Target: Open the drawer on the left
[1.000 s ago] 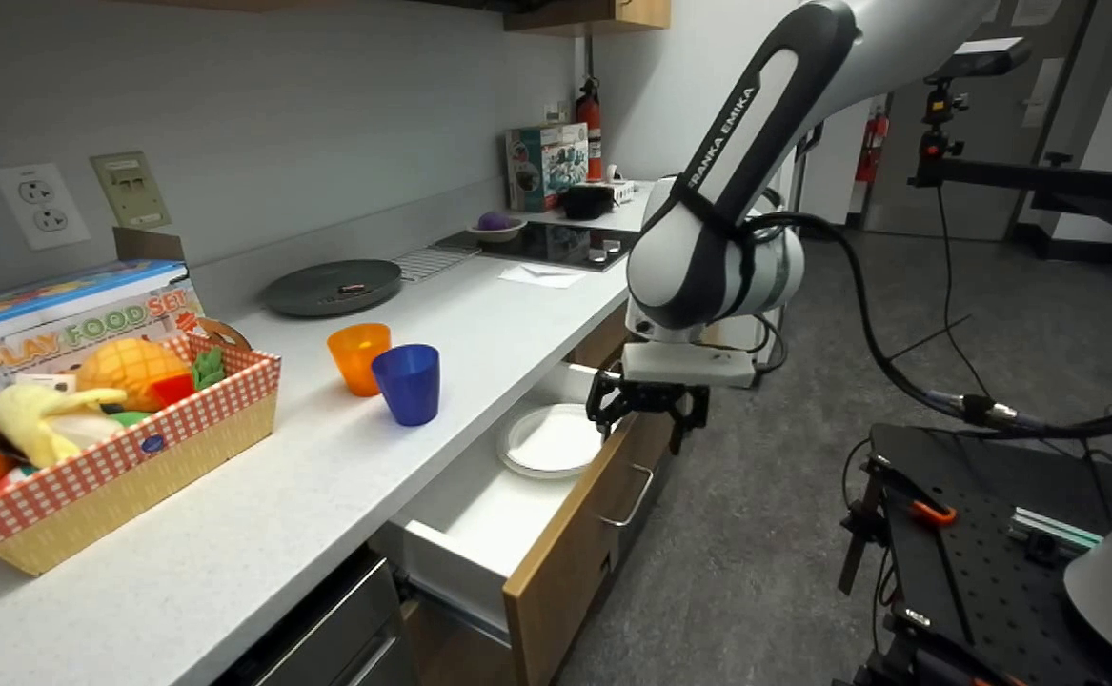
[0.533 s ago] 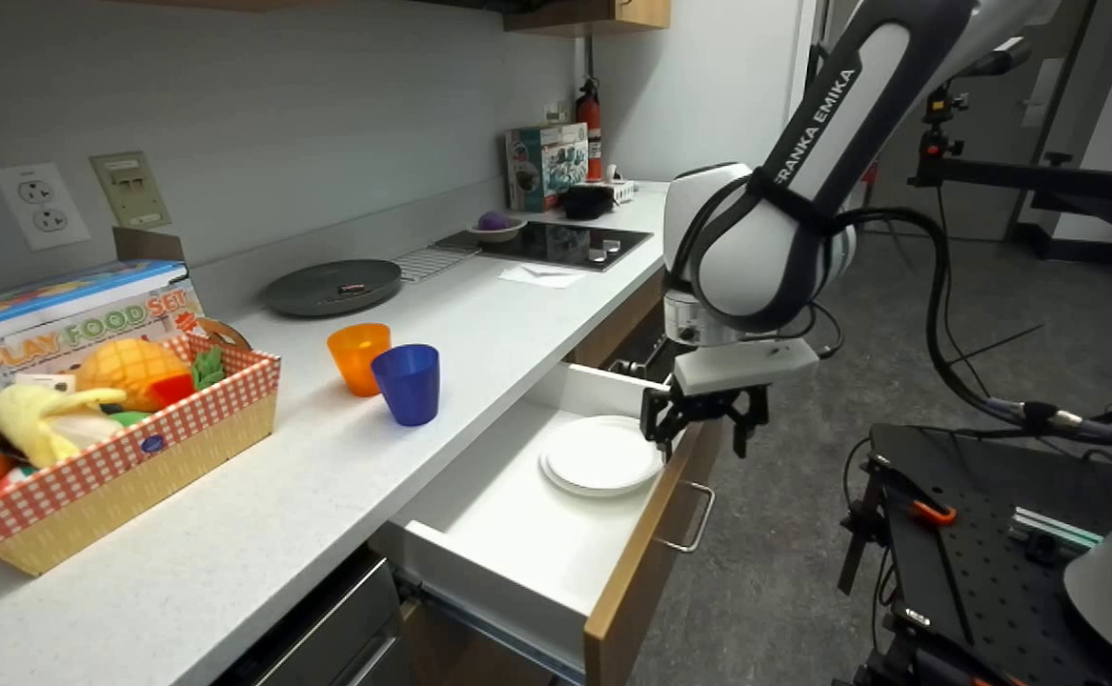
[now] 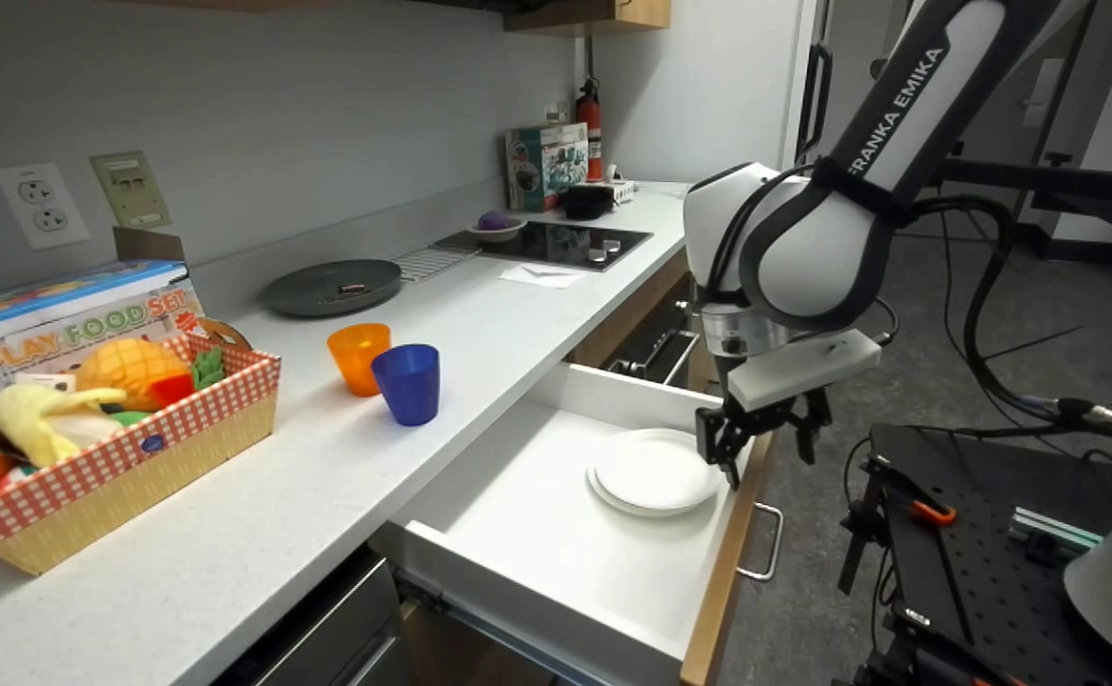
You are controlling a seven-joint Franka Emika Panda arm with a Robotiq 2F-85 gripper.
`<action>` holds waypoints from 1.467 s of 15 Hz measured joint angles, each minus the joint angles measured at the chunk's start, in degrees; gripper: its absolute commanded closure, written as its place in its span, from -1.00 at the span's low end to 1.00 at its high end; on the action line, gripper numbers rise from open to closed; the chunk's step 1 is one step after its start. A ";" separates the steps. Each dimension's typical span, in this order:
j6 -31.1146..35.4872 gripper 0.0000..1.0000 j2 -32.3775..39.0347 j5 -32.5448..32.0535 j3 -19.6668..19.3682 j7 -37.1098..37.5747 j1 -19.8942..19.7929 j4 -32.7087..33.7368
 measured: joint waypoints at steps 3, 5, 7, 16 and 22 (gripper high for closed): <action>-1.56 -1.00 -1.80 -2.65 0.10 1.91 0.00 -1.67; -2.57 -1.00 -2.92 -4.97 0.19 3.49 0.00 -2.48; -3.23 -1.00 -4.29 -7.57 0.21 5.31 -0.12 -3.17; -3.61 -1.00 -14.46 -21.52 3.30 15.44 -2.95 -4.51; -2.97 -1.00 -21.53 -22.27 6.38 15.04 -4.19 -4.19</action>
